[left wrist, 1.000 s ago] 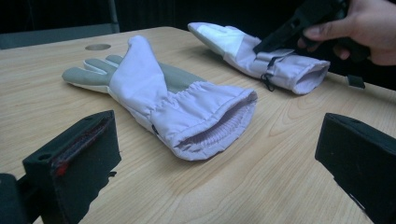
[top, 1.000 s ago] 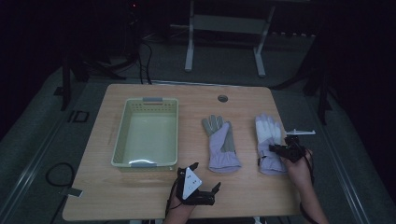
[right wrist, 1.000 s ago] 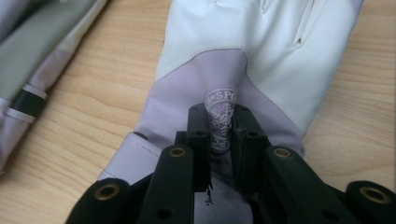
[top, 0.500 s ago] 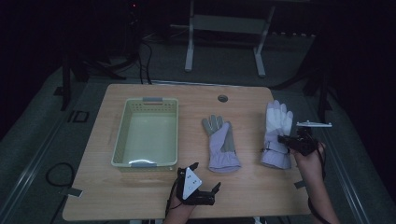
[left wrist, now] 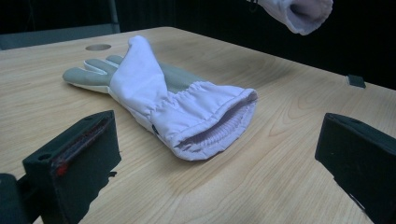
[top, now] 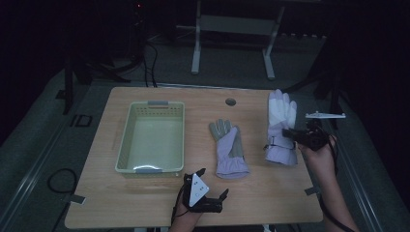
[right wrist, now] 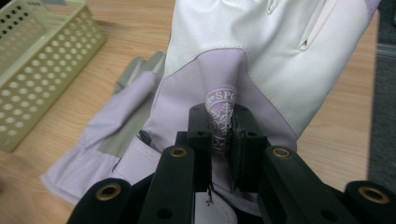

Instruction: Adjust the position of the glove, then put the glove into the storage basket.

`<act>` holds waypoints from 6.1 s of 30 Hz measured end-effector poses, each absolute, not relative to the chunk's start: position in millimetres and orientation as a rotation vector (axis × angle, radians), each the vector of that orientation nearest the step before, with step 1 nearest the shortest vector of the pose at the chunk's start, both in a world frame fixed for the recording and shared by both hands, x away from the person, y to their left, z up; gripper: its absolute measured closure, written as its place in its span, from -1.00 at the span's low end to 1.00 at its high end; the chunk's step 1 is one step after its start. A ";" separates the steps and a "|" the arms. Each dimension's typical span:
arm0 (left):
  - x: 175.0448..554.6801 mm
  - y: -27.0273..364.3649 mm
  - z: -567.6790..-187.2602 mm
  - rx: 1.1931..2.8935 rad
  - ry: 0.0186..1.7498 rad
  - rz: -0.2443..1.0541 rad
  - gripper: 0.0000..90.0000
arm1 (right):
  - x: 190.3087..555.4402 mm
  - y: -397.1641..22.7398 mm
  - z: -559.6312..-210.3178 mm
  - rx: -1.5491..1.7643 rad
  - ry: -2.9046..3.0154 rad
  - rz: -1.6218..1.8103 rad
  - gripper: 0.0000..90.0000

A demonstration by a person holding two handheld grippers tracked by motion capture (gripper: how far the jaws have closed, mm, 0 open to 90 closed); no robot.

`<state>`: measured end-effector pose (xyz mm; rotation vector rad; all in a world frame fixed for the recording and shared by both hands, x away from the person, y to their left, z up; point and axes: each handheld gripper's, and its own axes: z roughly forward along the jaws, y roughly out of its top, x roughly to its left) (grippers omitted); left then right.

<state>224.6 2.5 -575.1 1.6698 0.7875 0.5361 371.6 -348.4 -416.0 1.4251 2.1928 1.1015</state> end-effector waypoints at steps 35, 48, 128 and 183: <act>224.2 2.5 -575.1 1.669 0.779 0.529 -1.00 | 372.0 -215.3 -428.5 1.321 2.417 1.178 0.77; 224.1 3.0 -575.2 1.669 0.776 0.531 -1.00 | 378.6 -208.6 -463.8 1.388 2.453 1.024 0.77; 362.2 -27.6 -494.7 1.863 1.103 0.418 -0.68 | 400.5 -268.0 -485.7 0.930 2.449 1.146 -0.05; 376.9 15.2 -435.1 2.081 1.051 0.139 0.55 | 390.6 -203.0 -435.0 1.007 2.523 1.111 0.82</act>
